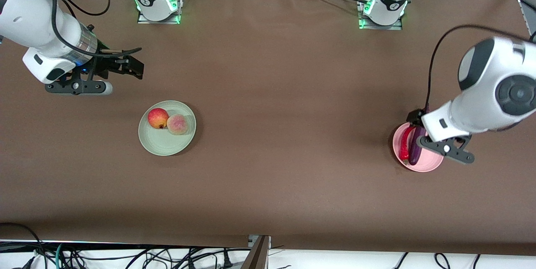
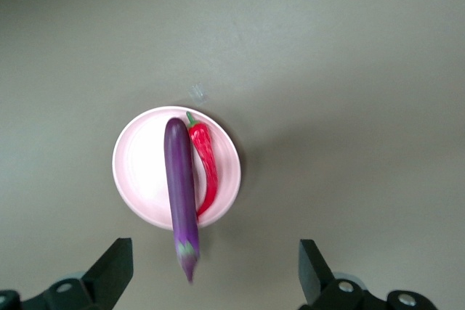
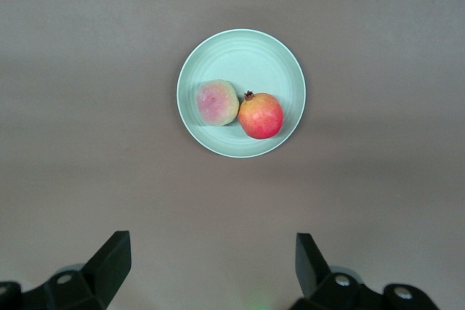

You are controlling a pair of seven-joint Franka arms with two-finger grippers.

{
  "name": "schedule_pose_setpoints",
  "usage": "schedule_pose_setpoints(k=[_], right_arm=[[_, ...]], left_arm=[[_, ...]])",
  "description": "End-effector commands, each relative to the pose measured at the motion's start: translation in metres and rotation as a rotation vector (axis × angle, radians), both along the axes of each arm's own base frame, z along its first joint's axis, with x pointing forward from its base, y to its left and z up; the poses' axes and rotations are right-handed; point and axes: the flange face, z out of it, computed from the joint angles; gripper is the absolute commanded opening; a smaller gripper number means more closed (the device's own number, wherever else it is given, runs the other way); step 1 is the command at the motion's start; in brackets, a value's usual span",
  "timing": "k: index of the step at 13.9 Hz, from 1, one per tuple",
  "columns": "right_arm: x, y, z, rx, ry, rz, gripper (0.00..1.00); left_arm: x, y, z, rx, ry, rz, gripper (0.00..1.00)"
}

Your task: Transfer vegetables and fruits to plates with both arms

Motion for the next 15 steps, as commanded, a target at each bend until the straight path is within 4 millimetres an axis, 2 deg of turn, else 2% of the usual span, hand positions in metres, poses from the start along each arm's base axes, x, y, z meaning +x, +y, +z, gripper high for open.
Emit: schedule_pose_setpoints(k=[1,2,3,5,6,7,8,9,10,12,14,15], right_arm=[[-0.001,-0.003,0.002,0.031,0.007,0.023,1.0],[-0.003,-0.003,0.005,0.034,0.004,0.039,1.0],[-0.003,-0.005,0.007,0.034,0.004,0.036,1.0],[-0.002,-0.022,0.011,0.034,0.0,0.014,1.0],[-0.007,-0.03,0.018,0.044,-0.009,0.03,1.0],[-0.013,-0.034,0.018,0.042,-0.002,0.039,1.0],[-0.018,-0.04,0.018,0.045,-0.005,0.037,1.0],[-0.02,-0.055,0.018,0.047,-0.004,0.017,1.0],[-0.023,-0.06,0.018,0.053,-0.002,0.034,1.0],[-0.027,-0.063,0.021,0.051,-0.012,0.047,1.0],[-0.027,-0.063,0.023,0.045,-0.019,0.049,1.0],[-0.025,-0.064,0.023,0.032,-0.022,0.052,1.0]], left_arm=[[-0.024,-0.019,0.075,0.02,-0.045,0.112,1.0],[-0.037,-0.027,0.102,0.045,-0.092,0.155,1.0],[-0.041,-0.03,0.104,0.072,-0.105,0.187,1.0],[-0.04,0.0,0.106,0.024,-0.087,0.302,1.0],[-0.041,0.023,0.099,-0.057,-0.071,0.368,1.0],[-0.05,0.052,0.101,-0.149,-0.099,0.438,1.0],[-0.07,0.062,0.101,-0.187,-0.134,0.466,1.0],[-0.09,0.056,0.103,-0.188,-0.168,0.464,1.0],[-0.1,0.056,0.102,-0.175,-0.169,0.459,1.0],[-0.1,0.059,0.097,-0.105,-0.145,0.401,1.0],[-0.102,0.051,0.096,-0.083,-0.095,0.357,1.0],[-0.095,0.05,0.095,-0.083,-0.087,0.356,1.0]])
